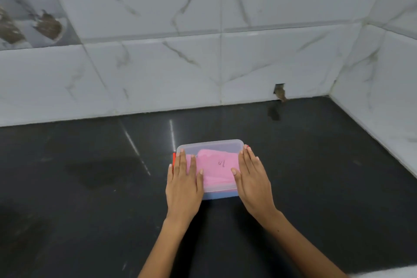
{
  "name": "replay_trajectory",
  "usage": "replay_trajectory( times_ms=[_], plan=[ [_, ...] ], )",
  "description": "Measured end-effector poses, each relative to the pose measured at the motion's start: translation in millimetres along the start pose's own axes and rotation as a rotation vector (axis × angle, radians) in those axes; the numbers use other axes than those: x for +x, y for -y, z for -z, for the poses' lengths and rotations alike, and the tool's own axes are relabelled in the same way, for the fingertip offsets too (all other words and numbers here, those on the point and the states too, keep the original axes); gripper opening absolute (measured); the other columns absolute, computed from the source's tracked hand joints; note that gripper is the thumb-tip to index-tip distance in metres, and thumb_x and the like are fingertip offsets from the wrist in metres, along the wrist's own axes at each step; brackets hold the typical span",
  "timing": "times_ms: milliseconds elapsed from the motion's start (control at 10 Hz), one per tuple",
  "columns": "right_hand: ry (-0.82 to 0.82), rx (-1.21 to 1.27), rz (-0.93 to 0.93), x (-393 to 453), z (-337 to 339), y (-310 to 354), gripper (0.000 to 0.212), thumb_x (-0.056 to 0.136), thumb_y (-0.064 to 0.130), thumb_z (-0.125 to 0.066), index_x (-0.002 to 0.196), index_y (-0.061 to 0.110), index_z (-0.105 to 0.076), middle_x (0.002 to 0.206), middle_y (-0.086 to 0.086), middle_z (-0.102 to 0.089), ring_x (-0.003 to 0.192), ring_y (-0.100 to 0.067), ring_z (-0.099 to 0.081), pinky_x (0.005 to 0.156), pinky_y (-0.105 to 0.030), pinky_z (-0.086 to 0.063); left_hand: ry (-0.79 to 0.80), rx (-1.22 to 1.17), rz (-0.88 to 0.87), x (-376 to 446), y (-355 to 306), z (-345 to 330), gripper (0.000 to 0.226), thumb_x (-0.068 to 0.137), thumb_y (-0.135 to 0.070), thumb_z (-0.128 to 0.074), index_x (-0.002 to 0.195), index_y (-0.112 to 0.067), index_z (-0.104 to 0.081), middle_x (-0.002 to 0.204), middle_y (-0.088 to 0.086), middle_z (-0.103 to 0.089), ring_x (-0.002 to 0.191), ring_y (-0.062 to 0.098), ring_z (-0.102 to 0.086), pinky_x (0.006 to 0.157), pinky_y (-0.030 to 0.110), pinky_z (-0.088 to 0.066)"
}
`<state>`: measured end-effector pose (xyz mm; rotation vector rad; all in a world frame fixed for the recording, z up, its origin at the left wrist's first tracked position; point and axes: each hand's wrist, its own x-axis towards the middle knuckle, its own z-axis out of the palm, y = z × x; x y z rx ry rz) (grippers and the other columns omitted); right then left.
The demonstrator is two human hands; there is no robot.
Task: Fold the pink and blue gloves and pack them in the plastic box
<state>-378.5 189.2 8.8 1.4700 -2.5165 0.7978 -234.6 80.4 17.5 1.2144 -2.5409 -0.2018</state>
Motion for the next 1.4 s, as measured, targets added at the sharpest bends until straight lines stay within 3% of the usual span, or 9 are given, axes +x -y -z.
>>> replay_trajectory(
  times_ms=[100, 200, 500, 900, 1100, 1300, 1400],
  plan=[
    [0.045, 0.021, 0.043, 12.6, -17.5, 26.7, 0.078, 0.091, 0.057, 0.003, 0.146, 0.006, -0.02, 0.156, -0.006, -0.019, 0.142, -0.009, -0.006, 0.117, -0.028, -0.006, -0.013, 0.03, 0.044, 4.2, 29.8, 7.4, 0.054, 0.101, -0.041, -0.017, 0.152, -0.021, -0.01, 0.16, 0.01, 0.001, 0.148, 0.021, 0.003, 0.119, 0.031, 0.002],
    [0.096, 0.027, 0.083, 26.6, -37.1, 55.8, 0.067, 0.097, 0.051, -0.012, 0.147, 0.007, -0.018, 0.157, -0.006, -0.015, 0.144, -0.011, -0.005, 0.117, -0.027, -0.002, -0.017, 0.059, 0.085, 9.2, 66.7, 16.6, 0.054, 0.102, -0.041, -0.017, 0.152, -0.022, -0.01, 0.16, 0.01, -0.002, 0.148, 0.021, 0.001, 0.118, 0.031, 0.002],
    [0.121, -0.007, 0.08, 61.3, -80.2, 125.3, 0.059, 0.1, 0.041, -0.024, 0.147, 0.006, -0.016, 0.158, -0.007, -0.012, 0.146, -0.015, -0.007, 0.118, -0.028, -0.001, 0.013, 0.065, 0.081, 42.6, 146.8, 37.7, 0.052, 0.102, -0.039, -0.019, 0.151, -0.019, -0.018, 0.16, 0.012, -0.009, 0.148, 0.021, -0.004, 0.119, 0.032, -0.001],
    [0.067, -0.047, 0.042, 57.0, -83.2, 128.3, 0.066, 0.094, 0.044, -0.009, 0.145, 0.005, -0.024, 0.155, -0.007, -0.024, 0.144, -0.016, -0.016, 0.117, -0.032, -0.011, -0.024, 0.033, 0.023, 45.4, 152.3, 28.9, 0.054, 0.102, -0.039, -0.021, 0.15, -0.016, -0.021, 0.159, 0.016, -0.009, 0.148, 0.026, -0.004, 0.116, 0.031, 0.005],
    [0.082, -0.034, 0.028, 56.9, -82.6, 128.5, 0.059, 0.096, 0.04, -0.016, 0.146, 0.007, -0.021, 0.156, -0.005, -0.02, 0.144, -0.014, -0.012, 0.117, -0.032, -0.01, -0.02, 0.033, 0.03, 45.2, 152.9, 28.7, 0.054, 0.101, -0.04, -0.02, 0.15, -0.016, -0.021, 0.159, 0.016, -0.009, 0.148, 0.026, -0.005, 0.115, 0.031, 0.006],
    [0.098, -0.041, 0.026, 54.7, -74.8, 129.1, 0.076, 0.09, 0.058, 0.003, 0.148, 0.011, -0.012, 0.157, 0.0, -0.007, 0.145, -0.013, -0.005, 0.118, -0.032, -0.002, 0.072, 0.033, -0.003, 47.3, 158.7, 34.3, 0.061, 0.1, -0.048, -0.016, 0.152, -0.016, -0.008, 0.16, 0.012, 0.0, 0.148, 0.023, 0.004, 0.117, 0.033, 0.006],
    [0.018, 0.018, 0.015, 66.7, -58.8, 141.1, 0.079, 0.089, 0.062, 0.005, 0.147, 0.012, -0.011, 0.155, 0.001, -0.003, 0.146, -0.016, -0.006, 0.118, -0.033, -0.004, 0.007, 0.014, -0.073, 56.1, 158.7, 53.9, 0.061, 0.101, -0.046, -0.016, 0.152, -0.014, -0.005, 0.161, 0.008, 0.001, 0.148, 0.018, 0.004, 0.116, 0.031, 0.008]
  ],
)
